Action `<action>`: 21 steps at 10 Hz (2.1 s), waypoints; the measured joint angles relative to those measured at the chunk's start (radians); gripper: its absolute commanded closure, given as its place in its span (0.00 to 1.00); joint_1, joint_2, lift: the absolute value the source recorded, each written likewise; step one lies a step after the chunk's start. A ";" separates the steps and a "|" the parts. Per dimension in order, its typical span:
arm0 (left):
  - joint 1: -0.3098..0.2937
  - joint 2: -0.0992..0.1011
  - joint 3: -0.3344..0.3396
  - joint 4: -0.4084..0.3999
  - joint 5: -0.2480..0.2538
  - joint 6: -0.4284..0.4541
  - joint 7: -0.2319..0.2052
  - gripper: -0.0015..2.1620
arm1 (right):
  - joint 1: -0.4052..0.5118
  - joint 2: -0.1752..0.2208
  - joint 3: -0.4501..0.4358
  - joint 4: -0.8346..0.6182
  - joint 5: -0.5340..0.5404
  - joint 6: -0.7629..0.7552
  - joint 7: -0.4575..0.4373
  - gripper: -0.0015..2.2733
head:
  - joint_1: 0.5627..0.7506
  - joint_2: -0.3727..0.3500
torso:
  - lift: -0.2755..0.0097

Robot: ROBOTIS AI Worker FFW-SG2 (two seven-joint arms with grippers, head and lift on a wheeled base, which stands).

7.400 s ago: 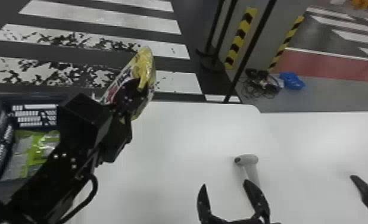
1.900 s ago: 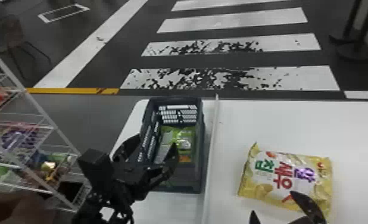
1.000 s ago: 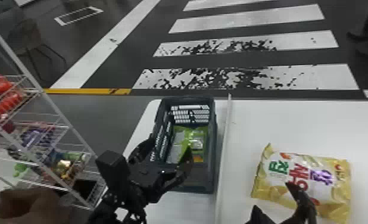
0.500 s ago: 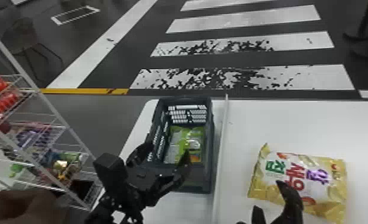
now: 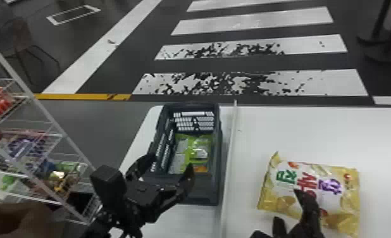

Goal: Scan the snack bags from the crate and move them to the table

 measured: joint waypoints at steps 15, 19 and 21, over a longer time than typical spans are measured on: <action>-0.046 -0.010 -0.006 0.058 0.039 -0.002 -0.033 0.02 | -0.056 -0.037 0.007 -0.011 -0.026 0.095 0.184 0.73 | 0.70 0.85 | 0.63; -0.050 -0.015 -0.012 0.061 0.039 -0.003 -0.035 0.02 | -0.001 -0.062 -0.095 -0.183 -0.052 0.124 0.183 0.37 | 0.70 0.79 | 0.63; -0.051 -0.015 -0.015 0.061 0.037 -0.003 -0.035 0.02 | 0.027 -0.065 -0.117 -0.248 -0.068 0.167 0.175 0.00 | 0.70 0.77 | 0.63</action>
